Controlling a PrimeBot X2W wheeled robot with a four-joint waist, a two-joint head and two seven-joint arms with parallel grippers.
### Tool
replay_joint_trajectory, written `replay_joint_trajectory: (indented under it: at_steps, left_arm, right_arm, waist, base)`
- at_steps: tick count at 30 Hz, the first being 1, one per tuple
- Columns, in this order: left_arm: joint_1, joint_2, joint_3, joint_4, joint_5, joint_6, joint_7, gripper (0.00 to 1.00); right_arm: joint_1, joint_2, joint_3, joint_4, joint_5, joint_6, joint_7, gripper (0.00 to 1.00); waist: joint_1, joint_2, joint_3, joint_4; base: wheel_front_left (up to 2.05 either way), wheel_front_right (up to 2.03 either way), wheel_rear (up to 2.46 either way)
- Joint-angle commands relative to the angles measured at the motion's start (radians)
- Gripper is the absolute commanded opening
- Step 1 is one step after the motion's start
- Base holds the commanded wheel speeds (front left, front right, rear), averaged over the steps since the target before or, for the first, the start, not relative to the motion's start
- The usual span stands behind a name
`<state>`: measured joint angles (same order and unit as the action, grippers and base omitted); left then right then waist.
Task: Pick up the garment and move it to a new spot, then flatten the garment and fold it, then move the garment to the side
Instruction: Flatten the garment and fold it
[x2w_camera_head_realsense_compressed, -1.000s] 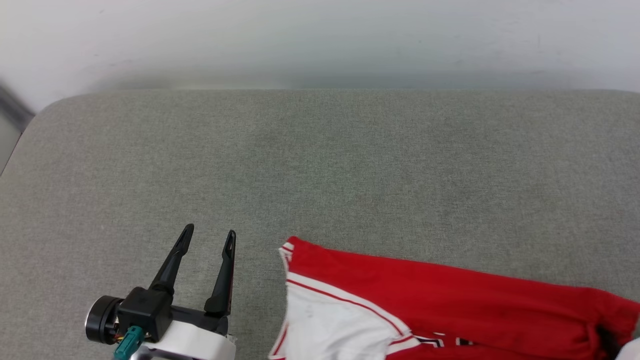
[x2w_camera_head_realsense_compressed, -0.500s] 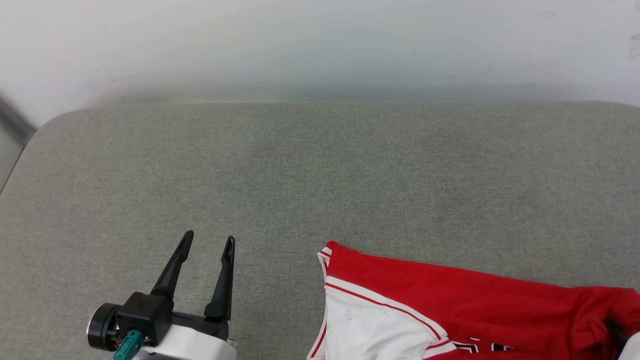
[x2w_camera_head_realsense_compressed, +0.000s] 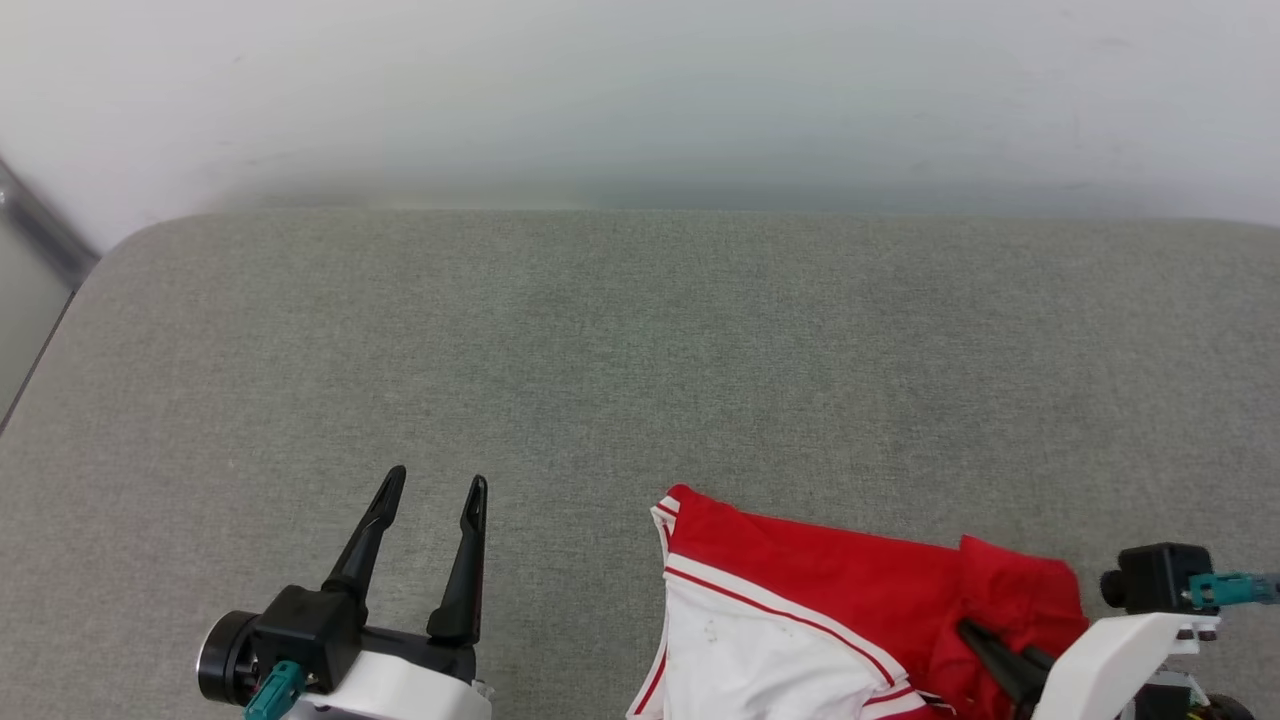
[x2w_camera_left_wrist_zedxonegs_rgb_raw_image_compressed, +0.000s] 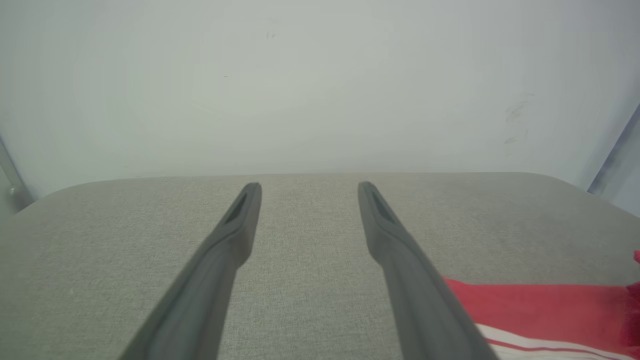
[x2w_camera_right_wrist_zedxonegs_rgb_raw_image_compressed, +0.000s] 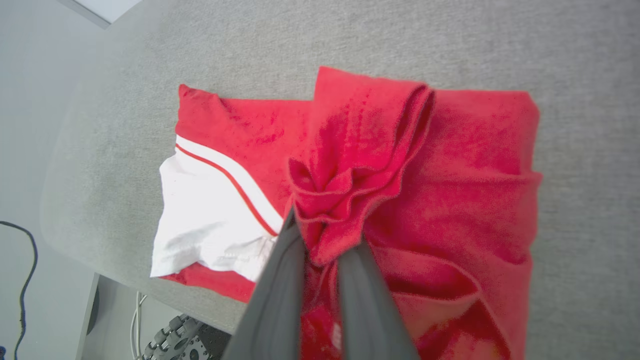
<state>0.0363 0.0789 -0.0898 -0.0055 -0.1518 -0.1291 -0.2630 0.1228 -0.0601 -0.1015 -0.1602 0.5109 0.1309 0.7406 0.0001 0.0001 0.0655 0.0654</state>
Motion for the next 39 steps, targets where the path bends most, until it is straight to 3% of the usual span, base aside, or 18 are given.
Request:
replay_joint_trajectory:
  at_steps: [1, 13, 21, 22, 23, 24, 33, 39]
  left_arm:
    - [-0.004, -0.005, -0.001, 0.002, 0.001, -0.001, -0.002, 1.00]
    - [-0.013, -0.005, -0.011, 0.008, 0.000, -0.001, -0.002, 1.00]
    - [-0.014, -0.003, -0.011, 0.010, -0.003, -0.001, -0.002, 1.00]
    - [-0.011, -0.004, -0.009, 0.010, -0.002, -0.001, -0.002, 1.00]
    - [-0.009, -0.005, -0.007, 0.010, -0.002, -0.001, -0.002, 1.00]
    - [-0.007, -0.005, -0.006, 0.010, -0.004, -0.001, -0.002, 1.00]
    - [0.002, -0.007, -0.001, 0.013, 0.001, -0.001, -0.002, 1.00]
    - [-0.002, -0.002, -0.007, 0.010, 0.002, -0.001, -0.002, 1.00]
  right_arm:
    - [-0.006, 0.009, 0.029, -0.014, 0.023, 0.000, 0.015, 0.00]
    - [-0.122, 0.011, 0.247, 0.124, 0.211, 0.000, -0.092, 0.00]
    - [-0.217, 0.011, 0.308, 0.294, 0.171, 0.000, -0.166, 0.00]
    - [-0.224, 0.011, 0.316, 0.309, 0.162, 0.000, -0.170, 0.11]
    - [-0.230, 0.011, 0.325, 0.316, 0.157, 0.000, -0.174, 0.84]
    - [-0.232, 0.011, 0.335, 0.320, 0.160, 0.000, -0.178, 1.00]
    - [-0.252, 0.010, 0.439, 0.262, 0.220, 0.000, -0.199, 1.00]
    - [-0.297, 0.011, 0.397, 0.241, 0.136, 0.000, -0.214, 1.00]
  waist:
    - [-0.0001, -0.0001, -0.001, 0.009]
    - [-0.0001, -0.0001, -0.001, 0.058]
    - [-0.0001, -0.0001, 0.005, 0.094]
    - [-0.0001, -0.0001, 0.005, 0.097]
    - [-0.0001, -0.0001, 0.006, 0.099]
    - [-0.0001, -0.0001, 0.006, 0.100]
    - [-0.0001, -0.0001, 0.000, 0.088]
    - [-0.0001, -0.0001, -0.011, 0.071]
  base:
    - [0.00, 0.00, 0.00]
    - [0.00, 0.00, 0.00]
    - [0.00, 0.00, 0.00]
    - [0.00, 0.00, 0.00]
    - [0.00, 0.00, 0.00]
    - [0.00, 0.00, 0.00]
    - [0.00, 0.00, 0.00]
    - [0.00, 0.00, 0.00]
